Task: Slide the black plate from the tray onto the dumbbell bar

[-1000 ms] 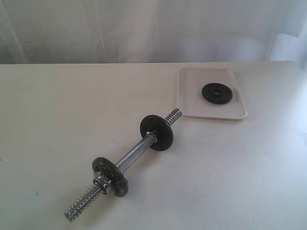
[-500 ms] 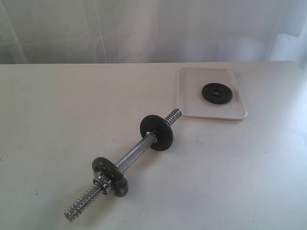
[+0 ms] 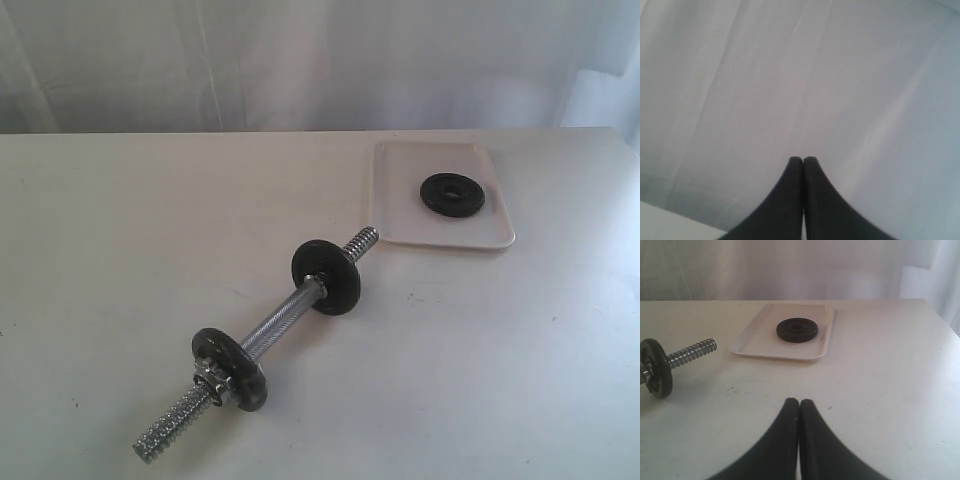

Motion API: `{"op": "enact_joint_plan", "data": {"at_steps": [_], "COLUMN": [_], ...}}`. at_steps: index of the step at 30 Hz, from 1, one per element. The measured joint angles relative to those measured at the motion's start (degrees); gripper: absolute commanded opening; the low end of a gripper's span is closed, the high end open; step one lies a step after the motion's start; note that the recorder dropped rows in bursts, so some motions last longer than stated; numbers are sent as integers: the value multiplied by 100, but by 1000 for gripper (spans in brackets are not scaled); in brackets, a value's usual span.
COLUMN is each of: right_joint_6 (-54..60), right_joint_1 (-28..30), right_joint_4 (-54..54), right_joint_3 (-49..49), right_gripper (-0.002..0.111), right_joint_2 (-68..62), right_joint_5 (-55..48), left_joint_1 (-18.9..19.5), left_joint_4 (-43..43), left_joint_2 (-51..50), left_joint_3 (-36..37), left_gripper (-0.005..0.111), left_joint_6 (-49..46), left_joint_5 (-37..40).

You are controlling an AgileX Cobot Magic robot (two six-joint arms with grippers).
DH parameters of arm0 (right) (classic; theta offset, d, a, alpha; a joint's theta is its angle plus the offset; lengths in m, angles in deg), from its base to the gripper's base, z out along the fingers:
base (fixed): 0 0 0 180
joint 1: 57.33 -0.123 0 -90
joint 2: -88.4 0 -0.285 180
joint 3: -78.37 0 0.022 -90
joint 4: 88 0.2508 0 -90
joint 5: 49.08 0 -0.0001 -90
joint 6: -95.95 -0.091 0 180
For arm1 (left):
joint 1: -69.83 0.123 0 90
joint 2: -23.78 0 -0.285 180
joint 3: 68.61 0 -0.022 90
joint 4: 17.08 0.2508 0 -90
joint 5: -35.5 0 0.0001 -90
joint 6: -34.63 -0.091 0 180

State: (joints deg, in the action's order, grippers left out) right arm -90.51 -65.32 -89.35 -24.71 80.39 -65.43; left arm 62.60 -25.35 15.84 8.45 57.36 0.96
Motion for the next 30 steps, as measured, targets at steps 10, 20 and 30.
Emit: {"op": "enact_joint_plan", "data": {"at_steps": [10,20,30], "right_joint_6": [0,0,0], "right_joint_1": [0,0,0], "right_joint_4": [0,0,0], "right_joint_3": [0,0,0], "right_gripper": [0,0,0], "right_joint_2": [0,0,0], "right_joint_5": [0,0,0], "left_joint_1": [0,0,-160], "left_joint_4": [45,826,2008], "left_joint_2": [-873,-4066,-7739], "left_joint_3": [-1132,-3692,-6521], "left_gripper": [0,0,0], "left_joint_6": [-91,-428,-796], "left_joint_5": [-304,671,4518]}}
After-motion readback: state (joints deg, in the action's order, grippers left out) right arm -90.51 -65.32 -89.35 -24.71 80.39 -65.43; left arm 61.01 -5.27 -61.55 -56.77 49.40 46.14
